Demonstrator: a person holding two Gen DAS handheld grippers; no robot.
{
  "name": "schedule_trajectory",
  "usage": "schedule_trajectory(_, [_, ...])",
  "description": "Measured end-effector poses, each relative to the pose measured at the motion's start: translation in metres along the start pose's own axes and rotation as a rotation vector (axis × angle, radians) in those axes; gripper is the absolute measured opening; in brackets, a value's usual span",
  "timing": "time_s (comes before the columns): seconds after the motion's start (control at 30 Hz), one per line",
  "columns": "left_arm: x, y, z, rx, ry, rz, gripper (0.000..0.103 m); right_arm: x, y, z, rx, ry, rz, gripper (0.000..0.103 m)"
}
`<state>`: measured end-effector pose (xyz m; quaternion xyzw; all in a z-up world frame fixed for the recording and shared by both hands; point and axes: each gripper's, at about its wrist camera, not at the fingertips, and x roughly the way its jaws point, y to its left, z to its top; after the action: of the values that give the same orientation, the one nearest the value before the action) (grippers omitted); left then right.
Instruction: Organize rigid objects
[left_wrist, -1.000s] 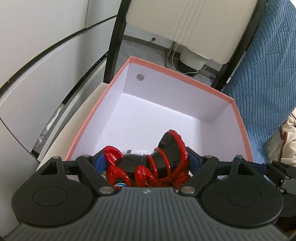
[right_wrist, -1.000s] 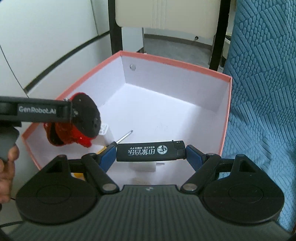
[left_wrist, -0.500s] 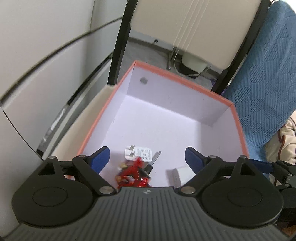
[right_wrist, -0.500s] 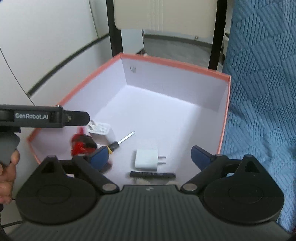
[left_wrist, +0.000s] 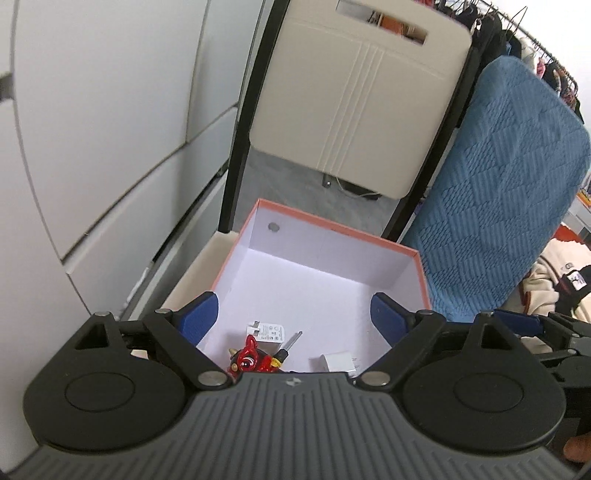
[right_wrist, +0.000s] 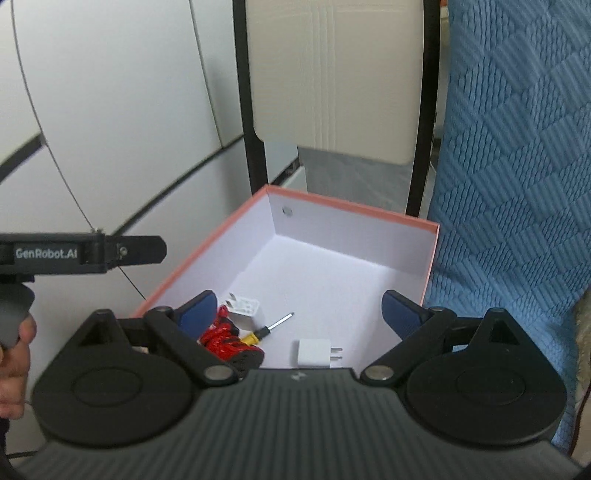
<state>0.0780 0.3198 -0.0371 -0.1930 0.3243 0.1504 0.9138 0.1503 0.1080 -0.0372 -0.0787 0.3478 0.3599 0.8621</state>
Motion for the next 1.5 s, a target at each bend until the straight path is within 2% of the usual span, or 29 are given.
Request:
schedule_trajectory(0.3, [-0.052, -0.004, -0.022, -0.014, -0.016, -0.001, 0.092, -0.049, 0.015, -0.010, -0.015, -0.042, -0.013, 0.098])
schedule_trajectory(0.47, [-0.069, 0.001, -0.042, -0.044, 0.000, -0.013, 0.092, -0.073, 0.015, -0.022, 0.016, -0.050, -0.008, 0.098])
schedule_trajectory(0.73, [-0.091, 0.004, -0.072, -0.051, 0.023, -0.016, 0.092, -0.102, 0.021, -0.051, 0.007, -0.051, -0.048, 0.098])
schedule_trajectory(0.9, [-0.097, 0.002, -0.076, -0.047, 0.020, -0.019, 0.093, -0.109, 0.018, -0.063, 0.025, -0.042, -0.060, 0.098])
schedule_trajectory(1.0, [-0.101, -0.002, -0.075, -0.041, 0.000, -0.023, 0.099, -0.110, 0.016, -0.066, 0.034, -0.045, -0.067, 0.098])
schedule_trajectory(1.5, [-0.107, -0.005, -0.083, -0.039, -0.026, 0.006, 0.102, -0.110, 0.014, -0.070, 0.016, -0.064, -0.101, 0.098])
